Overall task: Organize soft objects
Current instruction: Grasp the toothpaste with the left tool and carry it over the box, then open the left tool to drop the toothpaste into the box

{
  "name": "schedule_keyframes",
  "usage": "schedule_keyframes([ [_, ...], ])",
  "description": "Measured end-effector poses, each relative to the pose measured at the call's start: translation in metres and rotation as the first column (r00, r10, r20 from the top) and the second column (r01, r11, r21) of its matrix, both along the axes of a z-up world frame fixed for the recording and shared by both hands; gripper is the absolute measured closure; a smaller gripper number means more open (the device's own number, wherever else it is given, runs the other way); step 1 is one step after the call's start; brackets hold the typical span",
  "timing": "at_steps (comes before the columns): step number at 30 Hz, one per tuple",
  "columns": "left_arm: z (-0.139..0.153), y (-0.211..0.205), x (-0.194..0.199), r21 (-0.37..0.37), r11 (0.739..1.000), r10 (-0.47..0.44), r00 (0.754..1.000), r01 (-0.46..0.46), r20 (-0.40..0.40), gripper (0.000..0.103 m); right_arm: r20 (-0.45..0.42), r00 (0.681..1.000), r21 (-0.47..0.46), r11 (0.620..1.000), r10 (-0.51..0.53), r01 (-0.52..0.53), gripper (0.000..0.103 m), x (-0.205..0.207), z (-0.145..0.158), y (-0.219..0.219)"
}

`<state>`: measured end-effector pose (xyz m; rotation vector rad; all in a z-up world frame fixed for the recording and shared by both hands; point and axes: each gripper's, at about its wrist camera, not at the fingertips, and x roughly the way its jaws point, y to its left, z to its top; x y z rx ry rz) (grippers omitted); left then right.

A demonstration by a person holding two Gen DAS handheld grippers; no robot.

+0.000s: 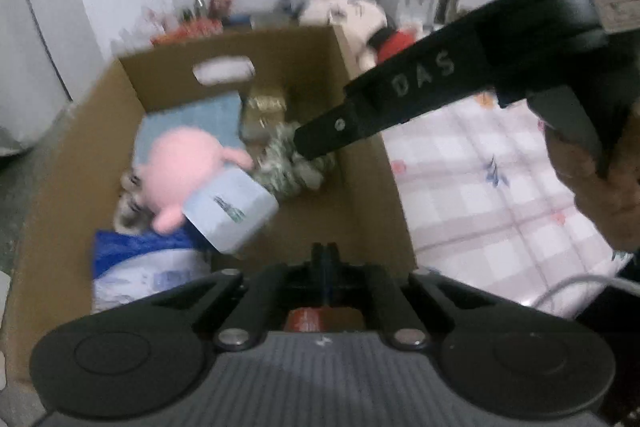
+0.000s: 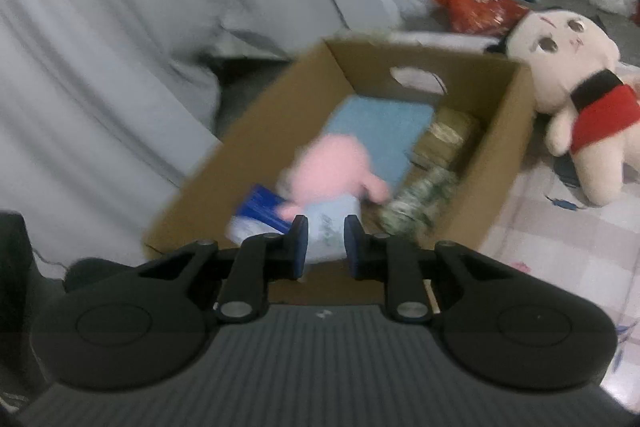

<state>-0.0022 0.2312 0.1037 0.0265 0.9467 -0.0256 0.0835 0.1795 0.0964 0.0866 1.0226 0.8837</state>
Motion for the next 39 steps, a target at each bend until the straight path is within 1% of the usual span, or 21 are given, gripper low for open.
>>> schedule_keyframes([
  [2, -0.015, 0.002, 0.011, -0.009, 1.0, -0.012, 0.998, 0.011, -0.055, 0.102, -0.001, 1.0, -0.043, 0.999, 0.008, -0.008, 0.084, 0.0, -0.01, 0.006],
  [4, -0.021, 0.002, 0.012, 0.007, 1.0, -0.009, 0.997, 0.009, -0.08, 0.092, 0.014, 1.0, -0.064, 0.998, 0.017, -0.016, 0.084, -0.002, -0.016, 0.007],
  [6, -0.023, 0.011, 0.01, -0.006, 1.0, -0.013, 0.994, 0.013, -0.111, 0.061, 0.016, 1.0, -0.059, 0.998, 0.021, -0.02, 0.084, -0.001, -0.018, 0.001],
  [7, -0.022, 0.016, 0.009, -0.031, 0.999, -0.011, 0.99, 0.007, -0.141, 0.055, 0.015, 1.0, -0.055, 0.998, 0.022, -0.021, 0.084, -0.002, -0.018, -0.003],
  [8, -0.023, 0.019, 0.009, -0.052, 0.999, -0.011, 0.984, 0.002, -0.177, 0.044, 0.013, 1.0, -0.047, 0.999, 0.023, -0.022, 0.084, -0.003, -0.018, -0.006],
  [9, -0.024, 0.023, 0.008, -0.057, 0.998, -0.01, 0.978, -0.002, -0.207, 0.034, 0.011, 1.0, -0.042, 0.999, 0.029, -0.028, 0.083, -0.002, -0.018, -0.007],
  [11, -0.026, 0.029, 0.008, -0.059, 0.998, -0.014, 0.959, -0.002, -0.282, 0.021, 0.017, 0.999, -0.037, 0.999, 0.035, -0.034, 0.082, -0.003, -0.018, -0.011],
  [13, -0.031, 0.035, 0.014, -0.099, 0.995, -0.014, 0.935, -0.023, -0.356, 0.025, 0.023, 0.999, -0.026, 0.999, 0.039, -0.039, 0.082, -0.008, -0.013, -0.018],
  [14, -0.038, 0.037, 0.022, -0.136, 0.99, -0.036, 0.906, -0.024, -0.422, 0.038, 0.021, 0.999, -0.02, 0.999, 0.041, -0.041, 0.082, -0.009, -0.013, -0.02],
  [15, -0.045, 0.038, 0.028, -0.155, 0.987, -0.049, 0.882, -0.028, -0.469, 0.071, 0.015, 0.999, -0.011, 0.999, 0.039, -0.038, 0.082, -0.009, -0.013, -0.021],
  [18, -0.069, 0.039, 0.041, -0.202, 0.975, -0.043, 0.819, -0.089, -0.572, 0.073, -0.006, 0.999, 0.009, 0.999, 0.036, -0.035, 0.082, -0.008, -0.014, -0.026],
  [19, -0.07, 0.039, 0.042, -0.199, 0.974, -0.027, 0.821, -0.107, -0.571, 0.073, -0.007, 0.999, 0.016, 0.999, 0.038, -0.038, 0.082, -0.007, -0.013, -0.027],
  [22, -0.057, 0.027, 0.043, -0.107, 0.994, -0.017, 0.907, -0.032, -0.421, 0.073, -0.006, 1.0, 0.033, 0.999, 0.029, -0.029, 0.082, -0.005, -0.011, -0.034],
  [24, -0.054, 0.028, 0.049, -0.128, 0.99, 0.012, 0.942, -0.059, -0.336, 0.071, 0.0, 1.0, 0.038, 0.999, 0.015, -0.015, 0.082, -0.002, -0.009, -0.039],
  [25, -0.056, 0.03, 0.055, -0.153, 0.984, 0.038, 0.948, -0.09, -0.316, 0.072, 0.005, 1.0, 0.04, 0.999, 0.009, -0.009, 0.082, -0.001, -0.008, -0.04],
  [29, -0.073, 0.032, 0.075, -0.135, 0.98, 0.111, 0.961, -0.149, -0.251, 0.068, 0.011, 1.0, 0.054, 0.998, -0.017, 0.017, 0.082, 0.004, -0.006, -0.047],
  [31, -0.07, 0.034, 0.076, -0.15, 0.978, 0.111, 0.974, -0.142, -0.198, 0.06, 0.029, 0.999, 0.057, 0.998, -0.019, 0.017, 0.082, 0.004, -0.005, -0.049],
  [32, -0.068, 0.034, 0.077, -0.155, 0.977, 0.11, 0.97, -0.145, -0.216, 0.055, 0.038, 0.999, 0.057, 0.998, -0.016, 0.014, 0.082, 0.003, -0.004, -0.05],
  [33, -0.067, 0.037, 0.075, -0.16, 0.976, 0.109, 0.967, -0.148, -0.23, 0.056, 0.045, 0.999, 0.061, 0.998, -0.021, 0.019, 0.082, 0.002, -0.003, -0.053],
  [37, -0.062, 0.038, 0.056, -0.106, 0.987, 0.086, 0.955, -0.12, -0.282, 0.072, 0.05, 0.998, 0.089, 0.995, -0.043, 0.038, 0.082, -0.001, -0.002, -0.066],
  [39, -0.066, 0.038, 0.052, -0.109, 0.988, 0.07, 0.947, -0.109, -0.314, 0.071, 0.04, 0.997, 0.104, 0.993, -0.062, 0.058, 0.082, -0.002, -0.002, -0.075],
])
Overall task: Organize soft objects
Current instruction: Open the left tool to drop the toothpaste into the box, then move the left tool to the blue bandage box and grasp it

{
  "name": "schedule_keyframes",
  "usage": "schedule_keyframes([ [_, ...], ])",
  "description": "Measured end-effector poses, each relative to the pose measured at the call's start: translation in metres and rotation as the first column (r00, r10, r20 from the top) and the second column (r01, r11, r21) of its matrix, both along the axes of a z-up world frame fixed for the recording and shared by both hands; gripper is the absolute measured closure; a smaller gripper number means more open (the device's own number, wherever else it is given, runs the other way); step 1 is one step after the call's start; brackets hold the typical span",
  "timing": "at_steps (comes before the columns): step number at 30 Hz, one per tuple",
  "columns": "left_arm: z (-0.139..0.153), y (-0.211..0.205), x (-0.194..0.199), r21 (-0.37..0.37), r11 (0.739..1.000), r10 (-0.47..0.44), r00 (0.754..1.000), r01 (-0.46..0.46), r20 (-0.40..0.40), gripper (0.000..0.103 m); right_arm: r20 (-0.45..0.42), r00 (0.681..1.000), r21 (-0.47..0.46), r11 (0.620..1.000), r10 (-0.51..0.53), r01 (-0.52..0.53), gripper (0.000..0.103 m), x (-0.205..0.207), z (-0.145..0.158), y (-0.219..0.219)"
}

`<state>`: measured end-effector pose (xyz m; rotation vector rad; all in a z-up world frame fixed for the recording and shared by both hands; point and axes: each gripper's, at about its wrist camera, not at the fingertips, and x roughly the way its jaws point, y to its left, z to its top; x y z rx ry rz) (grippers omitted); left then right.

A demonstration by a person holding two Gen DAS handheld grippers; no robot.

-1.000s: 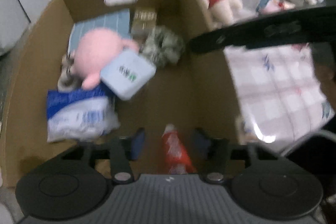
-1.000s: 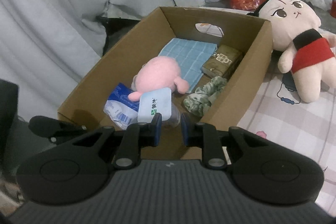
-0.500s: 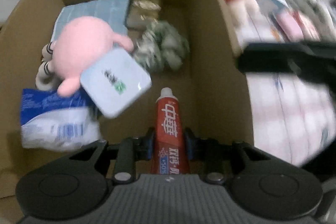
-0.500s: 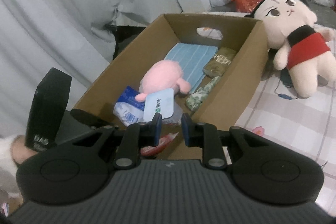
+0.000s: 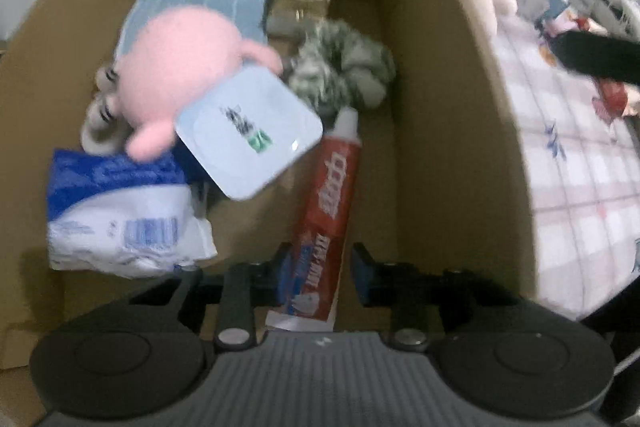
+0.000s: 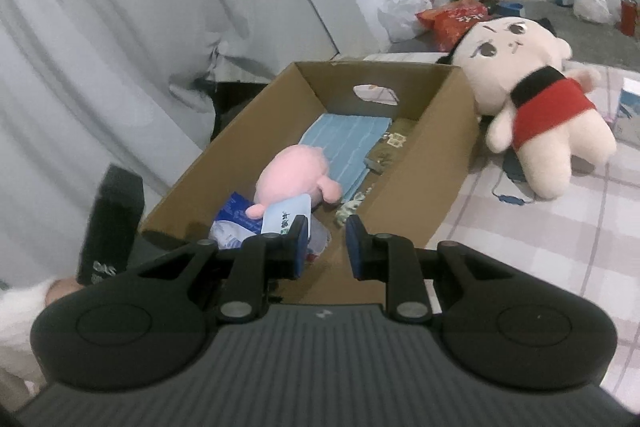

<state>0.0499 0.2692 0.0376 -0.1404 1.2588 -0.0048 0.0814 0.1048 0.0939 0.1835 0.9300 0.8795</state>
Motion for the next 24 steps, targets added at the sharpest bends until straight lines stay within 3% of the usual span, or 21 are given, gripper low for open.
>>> schedule_keyframes([
  [2, -0.011, -0.001, 0.001, -0.007, 1.0, -0.003, 1.0, 0.003, -0.022, 0.066, -0.011, 1.0, 0.009, 1.0, -0.019, 0.019, 0.082, -0.001, -0.001, -0.01],
  [5, -0.027, 0.001, 0.009, 0.002, 1.0, 0.021, 0.999, -0.021, -0.034, 0.069, -0.024, 0.999, 0.018, 0.999, -0.043, 0.043, 0.082, -0.002, -0.001, -0.028],
  [8, -0.028, 0.006, 0.011, -0.071, 0.997, 0.032, 0.999, -0.035, -0.042, 0.069, -0.008, 0.997, 0.026, 0.997, -0.073, 0.073, 0.082, -0.006, 0.003, -0.052],
  [11, -0.027, 0.009, 0.009, -0.083, 0.996, 0.038, 0.999, -0.041, -0.037, 0.072, 0.014, 0.993, 0.034, 0.993, -0.117, 0.116, 0.082, -0.008, 0.005, -0.079],
  [14, -0.015, 0.013, 0.0, -0.074, 0.994, 0.074, 0.997, -0.075, -0.022, 0.068, 0.018, 0.987, 0.038, 0.986, -0.162, 0.161, 0.081, -0.01, 0.005, -0.113],
  [17, 0.013, 0.007, -0.017, 0.011, 0.997, 0.076, 0.996, -0.077, 0.041, 0.066, 0.03, 0.978, 0.029, 0.978, -0.208, 0.207, 0.081, -0.014, 0.003, -0.155],
  [19, 0.039, -0.008, -0.029, 0.124, 0.99, 0.046, 0.993, -0.059, 0.109, 0.062, 0.044, 0.969, 0.016, 0.97, -0.245, 0.244, 0.081, -0.016, -0.001, -0.182],
  [21, 0.062, -0.024, -0.042, 0.218, 0.975, 0.007, 0.985, -0.044, 0.17, 0.05, 0.054, 0.958, 0.002, 0.96, -0.281, 0.281, 0.08, -0.019, -0.005, -0.211],
  [24, 0.096, -0.054, -0.05, 0.254, 0.966, -0.023, 0.964, -0.047, 0.265, 0.027, 0.082, 0.937, -0.005, 0.94, -0.339, 0.34, 0.077, -0.019, -0.01, -0.255],
])
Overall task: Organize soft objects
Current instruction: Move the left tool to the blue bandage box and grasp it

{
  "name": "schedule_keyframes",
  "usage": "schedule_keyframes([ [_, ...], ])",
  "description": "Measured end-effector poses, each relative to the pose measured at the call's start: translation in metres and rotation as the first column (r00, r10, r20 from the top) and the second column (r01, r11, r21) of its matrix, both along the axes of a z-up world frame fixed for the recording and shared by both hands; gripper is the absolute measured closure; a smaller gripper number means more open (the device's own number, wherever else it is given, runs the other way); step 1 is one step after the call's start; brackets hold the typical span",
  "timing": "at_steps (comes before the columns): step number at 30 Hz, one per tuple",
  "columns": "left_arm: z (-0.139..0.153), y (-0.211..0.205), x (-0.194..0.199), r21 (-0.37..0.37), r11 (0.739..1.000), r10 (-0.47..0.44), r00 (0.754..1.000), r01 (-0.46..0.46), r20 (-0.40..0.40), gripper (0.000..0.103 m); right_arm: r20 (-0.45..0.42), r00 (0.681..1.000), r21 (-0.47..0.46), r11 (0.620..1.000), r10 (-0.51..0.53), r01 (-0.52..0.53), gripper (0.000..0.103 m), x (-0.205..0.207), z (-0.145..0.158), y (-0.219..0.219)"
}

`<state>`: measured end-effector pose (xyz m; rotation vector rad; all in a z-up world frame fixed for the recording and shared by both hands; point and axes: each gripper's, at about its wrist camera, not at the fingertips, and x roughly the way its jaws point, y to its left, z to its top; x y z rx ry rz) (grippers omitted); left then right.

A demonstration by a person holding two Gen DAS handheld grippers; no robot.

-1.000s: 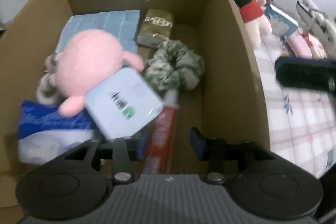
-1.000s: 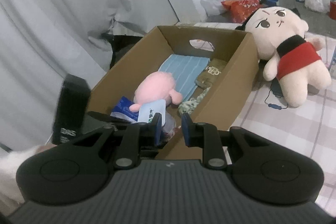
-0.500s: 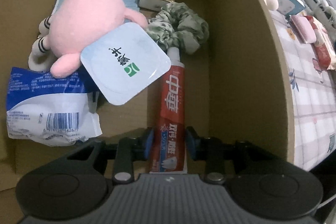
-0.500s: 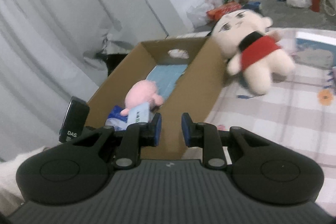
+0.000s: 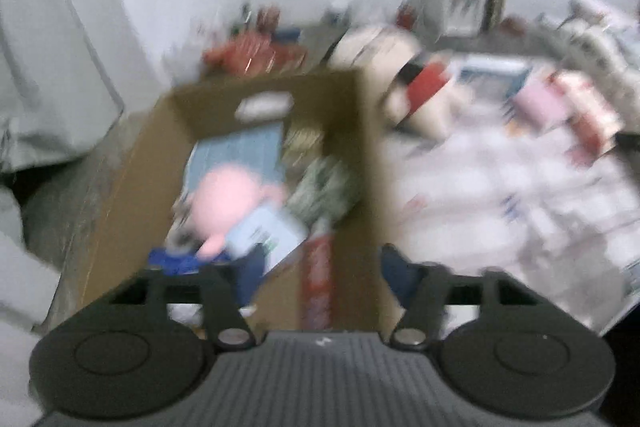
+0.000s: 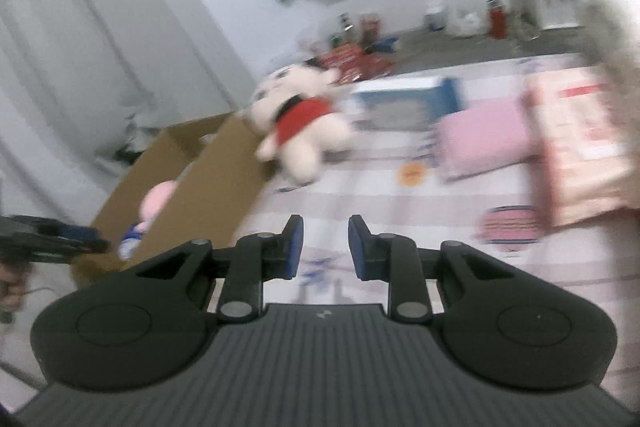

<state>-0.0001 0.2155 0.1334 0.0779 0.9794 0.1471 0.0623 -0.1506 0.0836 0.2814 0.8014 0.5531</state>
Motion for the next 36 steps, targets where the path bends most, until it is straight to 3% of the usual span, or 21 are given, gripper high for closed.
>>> schedule_keyframes([
  [3, 0.023, -0.043, -0.002, -0.02, 0.998, -0.059, 0.993, 0.061, 0.099, 0.026, 0.036, 0.995, -0.007, 0.995, -0.095, 0.095, 0.072, 0.005, -0.005, -0.043],
  [6, 0.031, -0.087, 0.008, -0.05, 0.987, -0.144, 0.977, 0.153, 0.155, 0.026, 0.038, 0.992, -0.028, 0.992, -0.122, 0.123, 0.072, 0.017, -0.017, -0.067],
  [10, 0.015, -0.142, 0.042, -0.065, 0.958, -0.264, 0.946, 0.28, 0.188, 0.026, 0.028, 0.996, -0.06, 0.994, -0.085, 0.087, 0.07, 0.043, -0.032, -0.069],
  [12, -0.002, -0.166, 0.067, -0.078, 0.946, -0.292, 0.934, 0.314, 0.207, 0.026, 0.051, 0.995, -0.081, 0.992, -0.091, 0.095, 0.062, 0.057, -0.033, -0.066],
  [16, -0.039, -0.199, 0.129, -0.074, 0.941, -0.303, 0.922, 0.329, 0.242, 0.026, 0.056, 0.998, -0.216, 0.976, -0.004, 0.016, 0.052, 0.098, -0.049, -0.038],
  [17, -0.048, -0.204, 0.151, -0.094, 0.944, -0.288, 0.929, 0.316, 0.233, 0.026, 0.02, 0.999, -0.235, 0.971, 0.037, -0.031, 0.043, 0.109, -0.055, -0.03],
  [19, -0.06, -0.202, 0.185, -0.189, 0.945, -0.223, 0.949, 0.267, 0.225, 0.026, -0.01, 0.999, -0.244, 0.969, 0.048, -0.049, 0.035, 0.122, -0.068, -0.014],
  [20, -0.064, -0.2, 0.201, -0.244, 0.94, -0.182, 0.956, 0.238, 0.232, 0.017, -0.008, 0.998, -0.241, 0.969, 0.059, -0.059, 0.031, 0.126, -0.074, -0.007],
  [21, -0.065, -0.199, 0.214, -0.27, 0.939, -0.148, 0.958, 0.214, 0.245, 0.001, -0.003, 0.998, -0.227, 0.972, 0.067, -0.066, 0.028, 0.126, -0.076, -0.003],
  [23, -0.066, -0.208, 0.235, -0.231, 0.944, -0.165, 0.944, 0.235, 0.286, 0.001, -0.012, 0.998, -0.175, 0.983, 0.057, -0.058, 0.025, 0.125, -0.086, -0.001],
  [25, -0.068, -0.222, 0.254, -0.132, 0.949, -0.24, 0.928, 0.286, 0.286, 0.001, -0.034, 0.997, -0.158, 0.985, 0.064, -0.068, 0.025, 0.119, -0.094, -0.001],
  [27, -0.074, -0.235, 0.269, -0.029, 0.958, -0.265, 0.923, 0.284, 0.278, 0.0, 0.009, 0.995, -0.174, 0.98, 0.098, -0.095, 0.026, 0.111, -0.096, -0.001],
  [31, -0.086, -0.253, 0.294, 0.063, 0.934, -0.356, 0.897, 0.352, 0.261, 0.0, 0.031, 0.994, -0.167, 0.981, 0.108, -0.101, 0.026, 0.107, -0.098, -0.003],
  [33, -0.095, -0.254, 0.31, 0.062, 0.933, -0.36, 0.908, 0.355, 0.212, 0.007, 0.038, 0.993, -0.169, 0.98, 0.115, -0.107, 0.026, 0.107, -0.098, -0.005],
  [36, -0.102, -0.237, 0.319, -0.084, 0.946, -0.303, 0.945, 0.314, 0.119, 0.015, 0.044, 0.992, -0.145, 0.983, 0.116, -0.109, 0.025, 0.104, -0.094, -0.013],
])
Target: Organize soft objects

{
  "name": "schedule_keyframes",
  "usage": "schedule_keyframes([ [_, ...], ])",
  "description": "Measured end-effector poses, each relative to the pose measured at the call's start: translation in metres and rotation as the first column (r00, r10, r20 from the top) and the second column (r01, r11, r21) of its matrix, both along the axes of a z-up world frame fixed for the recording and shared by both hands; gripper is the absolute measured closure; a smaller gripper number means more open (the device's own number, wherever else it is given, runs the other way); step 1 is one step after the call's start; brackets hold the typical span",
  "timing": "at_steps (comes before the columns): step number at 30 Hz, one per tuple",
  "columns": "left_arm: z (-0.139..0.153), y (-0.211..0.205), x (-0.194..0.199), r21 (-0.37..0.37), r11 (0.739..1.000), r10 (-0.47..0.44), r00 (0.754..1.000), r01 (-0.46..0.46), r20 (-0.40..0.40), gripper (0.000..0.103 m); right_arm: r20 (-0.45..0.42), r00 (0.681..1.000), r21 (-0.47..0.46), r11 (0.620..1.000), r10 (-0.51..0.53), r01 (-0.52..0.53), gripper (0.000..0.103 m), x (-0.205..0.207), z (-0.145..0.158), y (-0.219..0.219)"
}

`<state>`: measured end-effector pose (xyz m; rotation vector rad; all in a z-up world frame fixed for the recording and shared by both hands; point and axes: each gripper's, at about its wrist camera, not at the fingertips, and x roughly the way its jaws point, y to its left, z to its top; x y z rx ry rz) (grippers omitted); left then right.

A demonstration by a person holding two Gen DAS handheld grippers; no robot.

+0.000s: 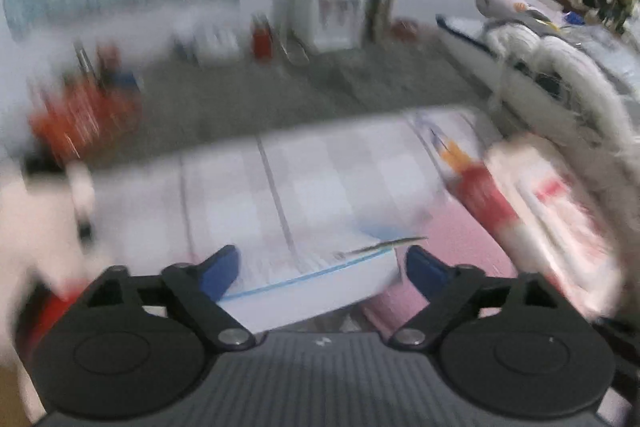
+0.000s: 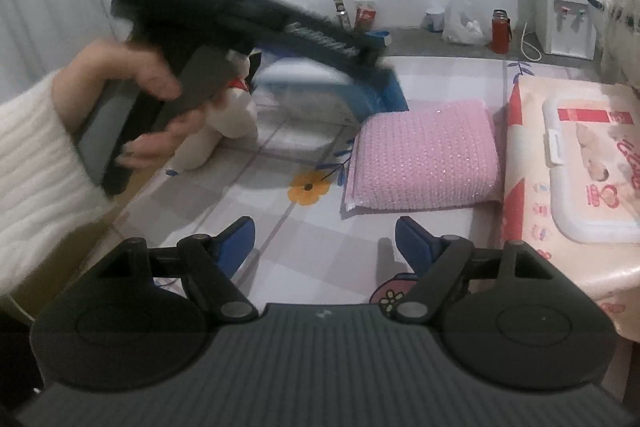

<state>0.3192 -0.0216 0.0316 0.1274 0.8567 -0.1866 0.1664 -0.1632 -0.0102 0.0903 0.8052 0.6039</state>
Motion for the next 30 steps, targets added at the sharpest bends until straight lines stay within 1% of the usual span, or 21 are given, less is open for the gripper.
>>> schedule_keyframes([
  [2, -0.005, 0.017, -0.009, -0.103, 0.995, -0.008, 0.994, -0.004, -0.111, 0.016, 0.0, 1.0, 0.01, 0.999, -0.031, 0.031, 0.025, 0.001, 0.003, -0.006],
  [3, -0.007, 0.022, -0.017, -0.117, 0.993, -0.014, 0.988, -0.004, -0.157, 0.018, -0.006, 0.998, 0.021, 0.998, -0.057, 0.057, 0.025, 0.003, 0.004, -0.011],
  [4, -0.01, 0.026, -0.027, -0.1, 0.995, -0.023, 0.981, 0.003, -0.191, 0.018, -0.018, 0.997, 0.036, 0.996, -0.081, 0.081, 0.025, 0.004, 0.005, -0.017],
  [6, -0.011, 0.029, -0.046, -0.033, 0.998, -0.064, 0.972, 0.057, -0.225, 0.015, -0.044, 0.991, 0.063, 0.99, -0.124, 0.126, 0.027, 0.008, 0.003, -0.027],
  [7, -0.007, 0.03, -0.056, 0.004, 0.996, -0.086, 0.973, 0.089, -0.216, 0.013, -0.049, 0.991, 0.08, 0.988, -0.126, 0.13, 0.027, 0.009, 0.003, -0.03],
  [9, 0.005, 0.03, -0.069, 0.099, 0.982, -0.141, 0.975, 0.159, -0.17, 0.001, -0.046, 0.99, 0.088, 0.986, -0.137, 0.14, 0.027, 0.008, 0.004, -0.031],
  [10, 0.009, 0.028, -0.072, 0.156, 0.966, -0.184, 0.973, 0.205, -0.14, 0.0, -0.039, 0.99, 0.078, 0.987, -0.136, 0.139, 0.026, 0.008, 0.004, -0.03],
  [12, 0.014, 0.021, -0.066, 0.271, 0.921, -0.264, 0.96, 0.279, -0.093, 0.0, -0.027, 0.992, 0.05, 0.991, -0.125, 0.127, 0.026, 0.006, 0.002, -0.027],
  [13, 0.013, 0.017, -0.058, 0.309, 0.897, -0.304, 0.949, 0.316, -0.088, 0.0, -0.024, 0.993, 0.039, 0.992, -0.119, 0.12, 0.026, 0.005, 0.001, -0.025],
  [14, 0.012, 0.015, -0.051, 0.328, 0.881, -0.326, 0.94, 0.34, -0.099, 0.0, -0.02, 0.993, 0.032, 0.993, -0.115, 0.116, 0.026, 0.004, 0.001, -0.025],
  [15, 0.011, 0.013, -0.041, 0.316, 0.87, -0.36, 0.925, 0.379, -0.12, 0.0, -0.018, 0.993, 0.031, 0.993, -0.113, 0.113, 0.026, 0.003, 0.0, -0.024],
  [16, 0.009, 0.013, -0.03, 0.276, 0.864, -0.4, 0.907, 0.421, -0.134, 0.0, -0.018, 0.994, 0.034, 0.993, -0.112, 0.112, 0.026, 0.003, 0.0, -0.025],
  [18, 0.002, 0.012, -0.008, 0.203, 0.873, -0.416, 0.894, 0.444, -0.168, 0.0, -0.018, 0.994, 0.039, 0.994, -0.104, 0.105, 0.026, 0.003, 0.001, -0.026],
  [19, -0.005, 0.012, 0.005, 0.15, 0.875, -0.426, 0.878, 0.461, -0.219, 0.0, -0.017, 0.995, 0.044, 0.994, -0.102, 0.102, 0.026, 0.002, 0.001, -0.027],
  [20, -0.012, 0.01, 0.014, 0.121, 0.88, -0.419, 0.871, 0.459, -0.256, 0.001, -0.016, 0.995, 0.044, 0.994, -0.098, 0.098, 0.026, 0.002, 0.001, -0.027],
  [21, -0.017, 0.01, 0.02, 0.102, 0.888, -0.407, 0.871, 0.448, -0.275, 0.007, -0.014, 0.995, 0.044, 0.994, -0.096, 0.097, 0.026, 0.002, 0.001, -0.027],
  [22, -0.024, 0.011, 0.027, 0.082, 0.898, -0.389, 0.869, 0.431, -0.305, 0.009, -0.013, 0.995, 0.043, 0.995, -0.095, 0.095, 0.026, 0.002, 0.001, -0.027],
  [23, -0.03, 0.013, 0.034, 0.047, 0.915, -0.362, 0.868, 0.4, -0.341, 0.012, -0.013, 0.996, 0.04, 0.995, -0.093, 0.093, 0.026, 0.002, 0.001, -0.027],
  [24, -0.033, 0.016, 0.037, 0.023, 0.928, -0.341, 0.869, 0.373, -0.358, 0.018, -0.01, 0.996, 0.039, 0.995, -0.092, 0.092, 0.026, 0.002, 0.001, -0.027],
  [28, -0.03, 0.022, 0.027, -0.013, 0.957, -0.278, 0.904, 0.29, -0.324, 0.022, -0.004, 0.996, 0.035, 0.995, -0.089, 0.089, 0.026, -0.002, 0.002, -0.027],
  [30, -0.021, 0.024, 0.011, -0.03, 0.962, -0.268, 0.923, 0.27, -0.278, 0.022, 0.003, 0.997, 0.027, 0.996, -0.083, 0.083, 0.026, -0.004, 0.003, -0.026],
])
